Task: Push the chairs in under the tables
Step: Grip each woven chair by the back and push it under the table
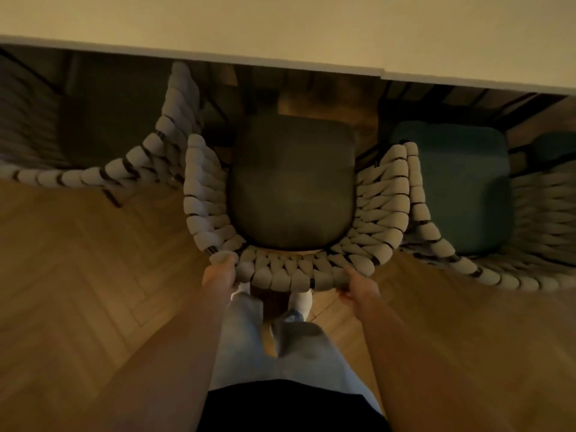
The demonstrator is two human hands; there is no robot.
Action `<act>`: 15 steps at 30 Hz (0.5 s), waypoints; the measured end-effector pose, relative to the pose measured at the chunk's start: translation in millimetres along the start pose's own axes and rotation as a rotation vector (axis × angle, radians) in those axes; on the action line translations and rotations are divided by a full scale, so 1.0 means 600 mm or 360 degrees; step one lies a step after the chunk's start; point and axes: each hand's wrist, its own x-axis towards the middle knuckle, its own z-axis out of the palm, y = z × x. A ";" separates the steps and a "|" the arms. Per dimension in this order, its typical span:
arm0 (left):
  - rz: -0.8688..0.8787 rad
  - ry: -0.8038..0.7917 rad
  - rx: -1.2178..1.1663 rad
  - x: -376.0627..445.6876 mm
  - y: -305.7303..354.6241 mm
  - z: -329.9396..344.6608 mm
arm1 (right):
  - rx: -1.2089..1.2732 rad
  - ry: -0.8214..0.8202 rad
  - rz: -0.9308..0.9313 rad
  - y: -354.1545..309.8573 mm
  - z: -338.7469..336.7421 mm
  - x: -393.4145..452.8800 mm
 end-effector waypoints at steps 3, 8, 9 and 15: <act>-0.0037 0.0005 -0.0250 0.020 -0.011 0.015 | 0.0355 -0.0104 0.0108 -0.003 0.011 0.020; -0.0095 -0.0022 -0.0451 0.022 -0.010 0.030 | 0.0724 -0.0236 0.0274 -0.005 0.040 0.032; -0.0112 -0.0039 -0.0494 0.025 -0.009 0.029 | 0.0750 -0.0246 0.0282 -0.006 0.043 0.033; -0.0051 -0.0110 -0.0743 0.037 -0.009 0.031 | 0.0803 -0.0199 0.0275 -0.004 0.052 0.040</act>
